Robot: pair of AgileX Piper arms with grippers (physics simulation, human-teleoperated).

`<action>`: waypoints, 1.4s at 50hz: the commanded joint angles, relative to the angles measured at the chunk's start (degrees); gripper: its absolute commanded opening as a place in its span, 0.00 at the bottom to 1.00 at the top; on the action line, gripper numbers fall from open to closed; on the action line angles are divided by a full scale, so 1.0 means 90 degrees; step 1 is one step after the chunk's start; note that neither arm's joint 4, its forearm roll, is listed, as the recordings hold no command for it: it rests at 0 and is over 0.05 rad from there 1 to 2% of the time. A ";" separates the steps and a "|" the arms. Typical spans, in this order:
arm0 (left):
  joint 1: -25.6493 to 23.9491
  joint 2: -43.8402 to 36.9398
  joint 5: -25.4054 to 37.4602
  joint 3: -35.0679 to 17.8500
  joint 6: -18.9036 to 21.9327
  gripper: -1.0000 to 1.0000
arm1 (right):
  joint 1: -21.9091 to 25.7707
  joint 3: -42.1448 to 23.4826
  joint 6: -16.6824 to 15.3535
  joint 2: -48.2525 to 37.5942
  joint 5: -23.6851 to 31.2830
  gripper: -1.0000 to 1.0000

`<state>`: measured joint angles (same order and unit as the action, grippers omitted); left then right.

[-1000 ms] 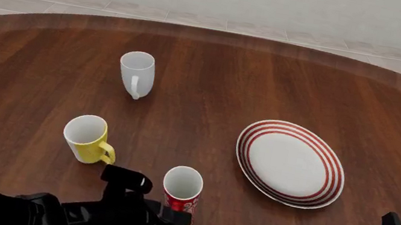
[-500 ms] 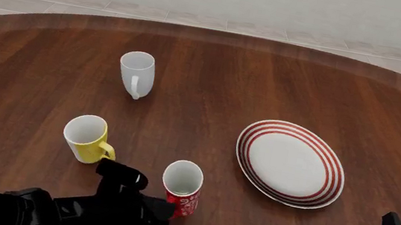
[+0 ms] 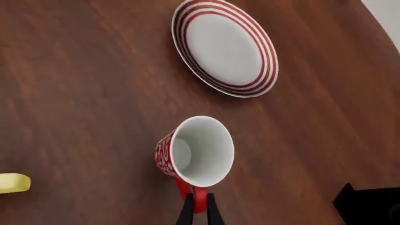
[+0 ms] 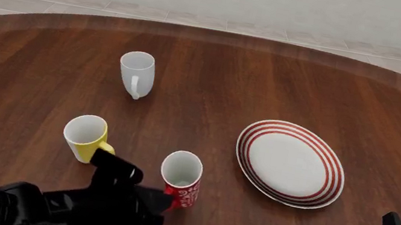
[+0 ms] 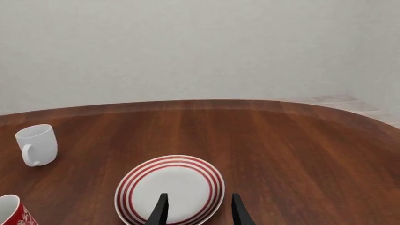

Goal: Pick up the red mug and put it on the plate

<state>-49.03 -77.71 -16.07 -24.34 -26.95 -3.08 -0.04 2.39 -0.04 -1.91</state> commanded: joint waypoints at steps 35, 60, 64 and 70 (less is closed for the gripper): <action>-0.0181 0.0858 0.0113 -0.1478 0.1817 0.00 | -0.0019 -0.0114 0.0017 -0.0030 0.0126 1.00; -0.0981 -0.0627 0.0240 -0.3184 0.2776 0.00 | 0.0019 -0.0012 0.0018 -0.0006 0.0035 1.00; -0.1050 -0.0885 0.0364 -0.3543 0.2813 0.00 | 0.0020 -0.0012 0.0007 -0.0010 0.0031 1.00; -0.1009 -0.1233 0.0441 -0.3896 0.2945 0.00 | 0.0004 -0.0013 0.0020 -0.0008 0.0023 1.00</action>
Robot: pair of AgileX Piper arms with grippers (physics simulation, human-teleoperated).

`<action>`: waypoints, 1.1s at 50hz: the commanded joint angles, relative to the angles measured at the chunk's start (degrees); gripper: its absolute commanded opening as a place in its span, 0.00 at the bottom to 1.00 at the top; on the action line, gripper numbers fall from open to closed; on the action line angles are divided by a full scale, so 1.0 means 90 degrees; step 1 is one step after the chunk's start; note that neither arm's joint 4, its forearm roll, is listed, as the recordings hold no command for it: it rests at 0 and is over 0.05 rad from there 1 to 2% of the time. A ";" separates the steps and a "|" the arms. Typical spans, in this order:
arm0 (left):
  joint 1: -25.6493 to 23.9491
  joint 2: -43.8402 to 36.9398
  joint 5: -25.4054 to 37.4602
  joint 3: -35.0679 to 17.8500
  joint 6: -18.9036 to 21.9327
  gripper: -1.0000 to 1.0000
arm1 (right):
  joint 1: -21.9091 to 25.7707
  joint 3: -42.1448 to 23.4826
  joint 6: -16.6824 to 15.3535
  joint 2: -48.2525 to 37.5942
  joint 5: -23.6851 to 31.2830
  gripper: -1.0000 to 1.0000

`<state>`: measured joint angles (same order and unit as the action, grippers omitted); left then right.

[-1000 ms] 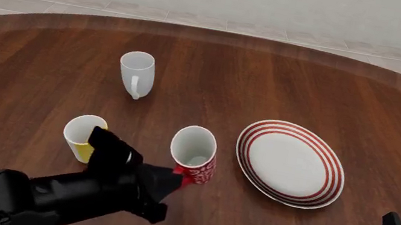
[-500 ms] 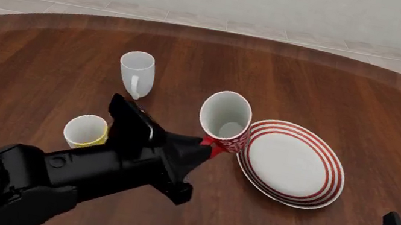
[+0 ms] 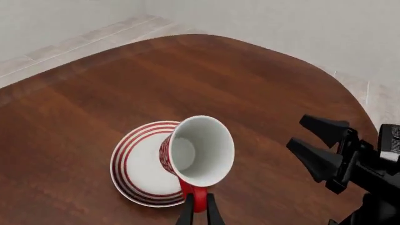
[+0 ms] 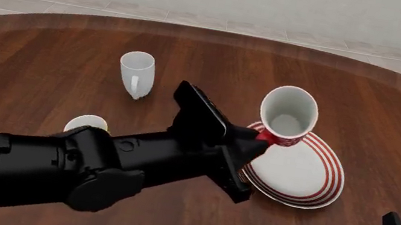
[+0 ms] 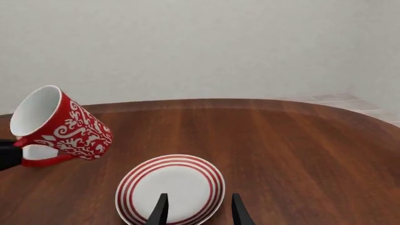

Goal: Pick up the red mug and put it on the plate

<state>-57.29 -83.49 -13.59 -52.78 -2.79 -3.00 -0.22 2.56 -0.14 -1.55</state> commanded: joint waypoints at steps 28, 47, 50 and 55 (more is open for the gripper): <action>-0.0073 -0.1897 0.1158 -0.2421 0.0410 0.00 | -0.0004 0.0021 0.0045 -0.0010 -0.0026 1.00; 0.0144 -0.2605 0.1513 -0.2881 -0.0078 0.00 | -0.0028 0.0022 0.0088 -0.0035 -0.0041 1.00; 0.0230 -0.2676 0.1543 -0.2903 -0.0186 0.00 | -0.0034 0.0022 0.0102 -0.0062 -0.0069 1.00; 0.0379 -0.2806 0.1581 -0.2954 -0.0299 0.00 | -0.0031 0.0020 0.0104 -0.0043 -0.0053 1.00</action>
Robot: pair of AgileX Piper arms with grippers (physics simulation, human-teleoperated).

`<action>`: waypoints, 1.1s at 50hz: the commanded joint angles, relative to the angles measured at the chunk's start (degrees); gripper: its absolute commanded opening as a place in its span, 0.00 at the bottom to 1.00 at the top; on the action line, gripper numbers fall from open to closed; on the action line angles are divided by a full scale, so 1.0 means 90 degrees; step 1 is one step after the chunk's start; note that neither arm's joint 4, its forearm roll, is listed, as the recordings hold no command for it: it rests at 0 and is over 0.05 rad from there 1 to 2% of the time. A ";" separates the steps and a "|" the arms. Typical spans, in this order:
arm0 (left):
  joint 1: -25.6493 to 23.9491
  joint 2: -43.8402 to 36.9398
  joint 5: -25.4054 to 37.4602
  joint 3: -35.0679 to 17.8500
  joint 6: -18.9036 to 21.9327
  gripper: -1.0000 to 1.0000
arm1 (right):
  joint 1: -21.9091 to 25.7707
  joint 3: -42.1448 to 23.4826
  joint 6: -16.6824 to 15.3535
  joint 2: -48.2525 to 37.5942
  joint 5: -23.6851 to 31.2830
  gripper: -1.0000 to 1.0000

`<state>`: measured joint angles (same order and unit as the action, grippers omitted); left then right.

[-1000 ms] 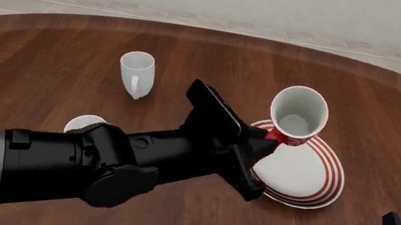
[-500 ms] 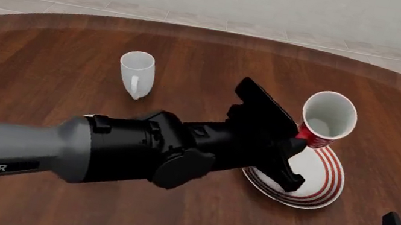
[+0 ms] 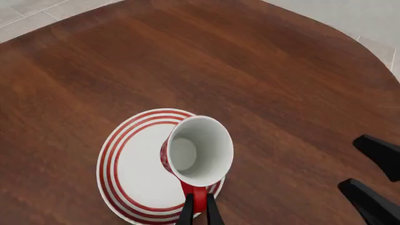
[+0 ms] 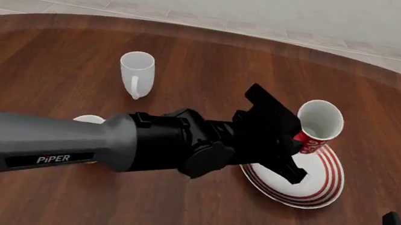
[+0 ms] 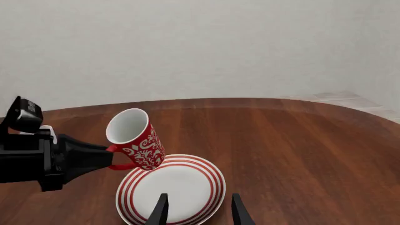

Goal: Pick up the red mug and put it on the plate

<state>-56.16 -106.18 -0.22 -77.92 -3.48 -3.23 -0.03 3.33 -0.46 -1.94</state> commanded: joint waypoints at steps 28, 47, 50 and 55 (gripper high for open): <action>0.0299 -0.0886 -0.0213 -0.0116 -0.0269 0.00 | -0.0012 0.0002 0.0022 0.0011 0.0029 1.00; 0.0321 -0.0981 -0.0183 -0.0202 -0.0386 0.00 | -0.0002 0.0002 -0.0007 -0.0017 0.0010 1.00; 0.0320 -0.1057 -0.0187 -0.0246 -0.0459 0.00 | -0.0001 0.0001 -0.0008 -0.0042 -0.0010 1.00; 0.0301 -0.1151 -0.0231 -0.0253 -0.0498 0.00 | -0.0001 0.0001 -0.0010 -0.0080 -0.0040 1.00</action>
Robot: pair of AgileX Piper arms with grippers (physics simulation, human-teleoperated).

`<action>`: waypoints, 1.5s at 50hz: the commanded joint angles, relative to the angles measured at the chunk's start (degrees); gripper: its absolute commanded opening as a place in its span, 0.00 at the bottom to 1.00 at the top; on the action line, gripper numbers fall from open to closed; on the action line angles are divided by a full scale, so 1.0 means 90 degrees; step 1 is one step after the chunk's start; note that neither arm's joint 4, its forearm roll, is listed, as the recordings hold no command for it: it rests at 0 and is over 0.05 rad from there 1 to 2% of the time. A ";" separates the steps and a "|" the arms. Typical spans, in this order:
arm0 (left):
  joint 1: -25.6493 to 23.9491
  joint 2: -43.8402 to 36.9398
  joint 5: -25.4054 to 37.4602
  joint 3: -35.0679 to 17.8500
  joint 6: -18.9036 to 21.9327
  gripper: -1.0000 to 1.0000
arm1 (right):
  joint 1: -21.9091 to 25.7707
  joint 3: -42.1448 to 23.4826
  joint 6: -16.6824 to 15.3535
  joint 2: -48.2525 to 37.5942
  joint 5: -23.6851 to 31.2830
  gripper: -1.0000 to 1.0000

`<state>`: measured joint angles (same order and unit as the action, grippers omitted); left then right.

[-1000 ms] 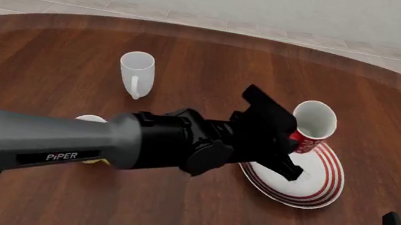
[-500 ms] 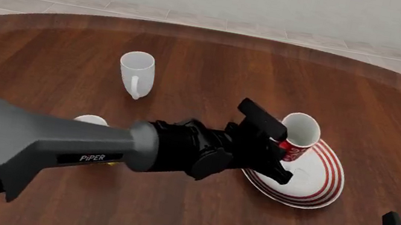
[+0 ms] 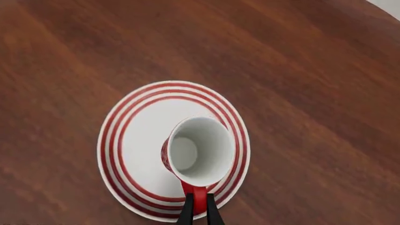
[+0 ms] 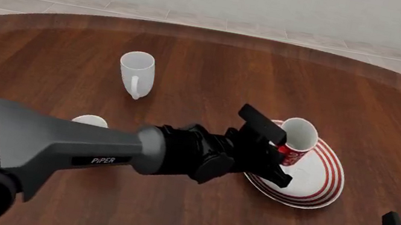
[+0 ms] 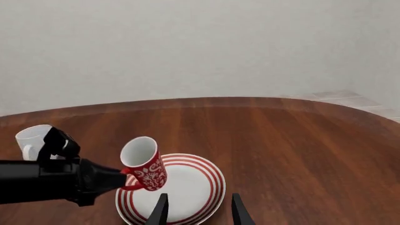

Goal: Pick up the red mug and put it on the plate

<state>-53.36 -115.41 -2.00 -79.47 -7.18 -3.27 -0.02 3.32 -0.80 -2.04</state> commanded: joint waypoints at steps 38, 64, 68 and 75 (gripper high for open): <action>-0.0056 -0.0770 -0.0031 -0.0602 -0.0399 0.00 | 0.0006 0.0001 -0.0020 -0.0051 -0.0029 1.00; 0.0069 -0.1124 0.0111 -0.1009 -0.0413 0.00 | 0.0000 0.0001 -0.0022 -0.0252 -0.0203 1.00; 0.0073 -0.1179 0.0176 -0.1099 -0.0361 0.00 | 0.0004 -0.0004 -0.0016 -0.0280 -0.0222 1.00; 0.0089 -0.1293 0.0166 -0.1171 -0.0352 0.00 | -0.0011 -0.0004 0.0006 -0.0324 -0.0264 1.00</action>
<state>-52.83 -126.00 -0.74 -88.64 -10.82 -3.29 -0.03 3.22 -3.23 -4.01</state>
